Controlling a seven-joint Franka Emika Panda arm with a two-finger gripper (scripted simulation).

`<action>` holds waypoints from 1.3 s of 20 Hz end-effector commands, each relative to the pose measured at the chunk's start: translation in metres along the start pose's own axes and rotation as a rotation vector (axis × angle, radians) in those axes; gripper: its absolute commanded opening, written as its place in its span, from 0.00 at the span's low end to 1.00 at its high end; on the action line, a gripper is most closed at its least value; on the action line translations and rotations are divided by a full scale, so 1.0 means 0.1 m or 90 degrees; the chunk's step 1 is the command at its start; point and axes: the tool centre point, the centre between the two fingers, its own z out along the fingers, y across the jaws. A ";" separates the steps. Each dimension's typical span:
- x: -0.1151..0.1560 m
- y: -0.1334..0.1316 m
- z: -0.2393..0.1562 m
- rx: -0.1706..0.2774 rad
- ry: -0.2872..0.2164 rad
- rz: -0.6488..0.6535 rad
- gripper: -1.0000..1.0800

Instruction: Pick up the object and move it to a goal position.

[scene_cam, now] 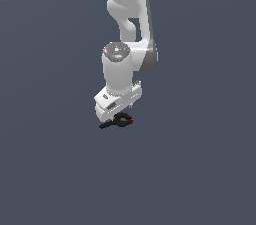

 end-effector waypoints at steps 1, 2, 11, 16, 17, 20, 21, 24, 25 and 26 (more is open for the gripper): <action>-0.04 0.01 0.06 0.000 -0.002 -0.044 0.96; -0.05 0.01 0.08 0.000 -0.003 -0.061 0.96; -0.17 0.02 0.28 0.004 -0.008 -0.216 0.96; -0.24 0.03 0.39 0.006 -0.010 -0.302 0.96; -0.26 0.03 0.41 0.007 -0.010 -0.319 0.96; -0.29 0.02 0.47 0.009 -0.010 -0.368 0.96; -0.30 0.02 0.49 0.009 -0.010 -0.383 0.96; -0.33 0.02 0.54 0.011 -0.010 -0.421 0.96; -0.34 0.02 0.55 0.011 -0.010 -0.432 0.96; -0.35 0.02 0.56 0.012 -0.010 -0.442 0.96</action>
